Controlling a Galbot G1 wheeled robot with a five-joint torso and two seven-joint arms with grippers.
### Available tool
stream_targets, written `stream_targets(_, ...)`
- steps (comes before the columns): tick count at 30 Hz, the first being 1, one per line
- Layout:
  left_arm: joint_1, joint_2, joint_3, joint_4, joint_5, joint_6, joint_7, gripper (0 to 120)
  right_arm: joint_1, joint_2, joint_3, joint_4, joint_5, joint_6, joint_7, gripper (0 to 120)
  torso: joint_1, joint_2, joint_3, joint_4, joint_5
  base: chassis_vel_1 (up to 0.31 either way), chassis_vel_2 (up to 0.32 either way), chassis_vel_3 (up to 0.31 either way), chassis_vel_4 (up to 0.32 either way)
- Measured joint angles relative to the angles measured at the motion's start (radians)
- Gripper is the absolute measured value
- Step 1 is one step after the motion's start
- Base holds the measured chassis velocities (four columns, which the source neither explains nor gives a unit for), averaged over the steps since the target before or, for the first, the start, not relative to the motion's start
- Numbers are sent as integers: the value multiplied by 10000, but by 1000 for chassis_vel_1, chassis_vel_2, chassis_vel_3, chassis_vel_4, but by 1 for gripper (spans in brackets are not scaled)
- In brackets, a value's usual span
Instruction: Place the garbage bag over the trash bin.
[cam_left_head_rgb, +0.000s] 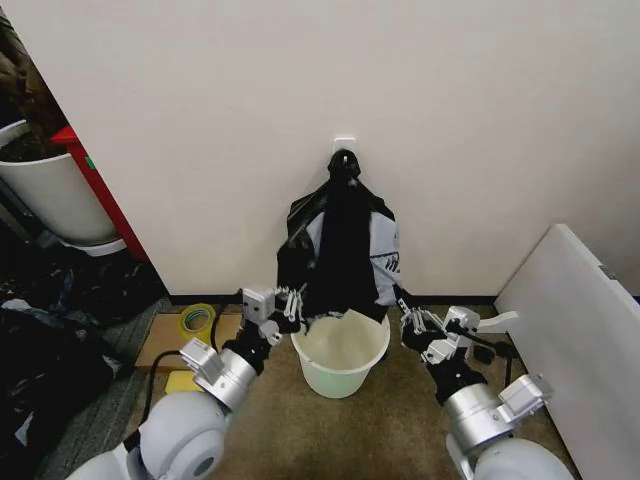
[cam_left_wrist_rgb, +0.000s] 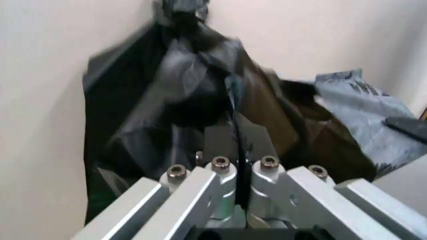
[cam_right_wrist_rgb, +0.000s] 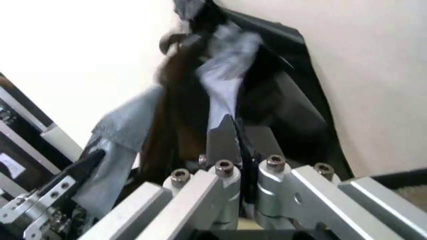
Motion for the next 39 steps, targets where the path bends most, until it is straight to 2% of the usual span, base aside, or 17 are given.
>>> stream_targets(8,-179,-379,443,812,87,-101,-25,0,-302,-1,143,-551,74,285,-139,0,0,0,1,-2,0,0,0,0,0)
stream_targets(13,-483,-847,558,1779,154,-258,-46,0,409,221,-126,-1400,221,394,-91,0,0,0,1,0,0,0,0,0,0)
stream_targets(17,-501,-1111,564,2213,320,-387,-49,0,816,485,-445,-2076,255,382,78,0,0,0,2,0,-1,0,0,0,0)
stream_targets(25,-75,-1304,481,2572,574,-612,-43,0,910,673,-457,-3149,-17,478,449,0,1,-1,1,1,0,0,0,0,0)
stream_targets(32,228,-1561,396,2609,662,-511,-636,0,335,557,-143,-3049,-416,478,862,0,0,0,1,-1,0,0,0,0,0)
stream_targets(39,908,-1708,-216,2433,641,-142,-1301,0,-262,367,300,-2916,-600,-88,1410,0,0,0,1,-1,-1,0,0,0,0)
